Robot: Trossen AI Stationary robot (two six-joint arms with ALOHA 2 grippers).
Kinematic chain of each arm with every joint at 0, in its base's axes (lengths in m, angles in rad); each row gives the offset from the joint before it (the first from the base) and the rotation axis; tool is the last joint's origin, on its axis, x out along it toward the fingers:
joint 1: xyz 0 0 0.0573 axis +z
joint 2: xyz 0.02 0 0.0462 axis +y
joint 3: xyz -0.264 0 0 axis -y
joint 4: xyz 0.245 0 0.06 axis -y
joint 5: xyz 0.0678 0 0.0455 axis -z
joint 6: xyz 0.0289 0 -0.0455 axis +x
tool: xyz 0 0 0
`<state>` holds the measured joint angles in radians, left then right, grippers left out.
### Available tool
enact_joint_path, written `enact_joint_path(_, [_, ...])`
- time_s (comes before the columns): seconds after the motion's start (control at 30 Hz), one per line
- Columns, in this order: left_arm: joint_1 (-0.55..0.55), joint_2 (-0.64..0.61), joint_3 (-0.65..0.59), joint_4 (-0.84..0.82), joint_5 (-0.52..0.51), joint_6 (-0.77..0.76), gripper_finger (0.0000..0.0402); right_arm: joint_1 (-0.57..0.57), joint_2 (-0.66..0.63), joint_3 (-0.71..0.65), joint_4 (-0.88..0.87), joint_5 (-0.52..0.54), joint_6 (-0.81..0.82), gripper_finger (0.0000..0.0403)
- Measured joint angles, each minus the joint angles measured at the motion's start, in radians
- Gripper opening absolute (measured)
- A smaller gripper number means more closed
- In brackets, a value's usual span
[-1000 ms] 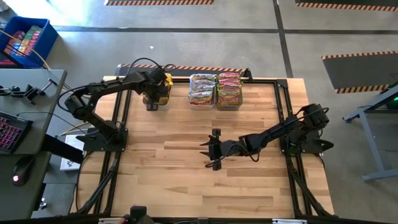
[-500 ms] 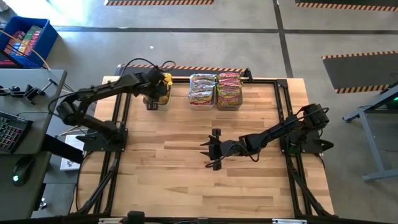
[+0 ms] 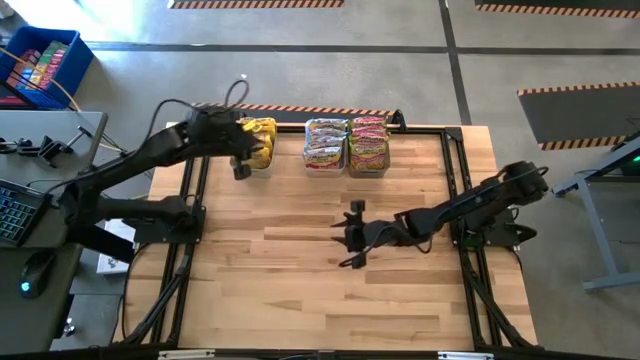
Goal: Sort Maruchan noodles
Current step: Return to Home Position
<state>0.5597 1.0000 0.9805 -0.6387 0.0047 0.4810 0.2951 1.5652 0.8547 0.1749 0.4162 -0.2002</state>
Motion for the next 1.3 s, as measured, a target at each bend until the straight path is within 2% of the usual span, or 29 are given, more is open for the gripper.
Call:
enact_joint_path(0.1, [-0.027,-0.073,-0.041,0.107,0.086,-0.024,0.0047,-0.006,-0.063,-0.018,-0.026,0.001,-0.048,0.0128])
enact_joint_path(0.33, [-0.081,-0.234,-0.233,0.374,0.089,-0.059,0.0004,-0.075,-0.224,-0.213,0.095,-0.004,-0.07,0.0114])
enact_joint_path(0.5, [-0.117,-0.321,-0.345,0.445,0.112,-0.163,0.0004,-0.113,-0.364,-0.369,0.193,-0.036,-0.042,0.0072])
enact_joint_path(0.63, [-0.15,-0.388,-0.428,0.494,0.132,-0.216,0.0003,-0.119,-0.491,-0.471,0.212,-0.035,-0.006,0.0019])
enact_joint_path(0.7, [-0.169,-0.424,-0.469,0.536,0.132,-0.244,0.0001,-0.117,-0.552,-0.51,0.219,-0.036,0.002,0.0005])
enact_joint_path(0.8, [-0.197,-0.469,-0.527,0.617,0.132,-0.291,0.0001,-0.109,-0.642,-0.574,0.233,-0.023,0.016,0.0012])
enact_joint_path(0.97, [-0.249,-0.54,-0.611,0.678,0.129,-0.297,0.0001,-0.082,-0.776,-0.67,0.258,0.061,0.001,0.0006])
enact_joint_path(1.3, [-0.346,-0.661,-0.73,0.715,0.021,-0.34,0.0,-0.021,-0.989,-0.816,0.256,0.145,0.009,0.0004])
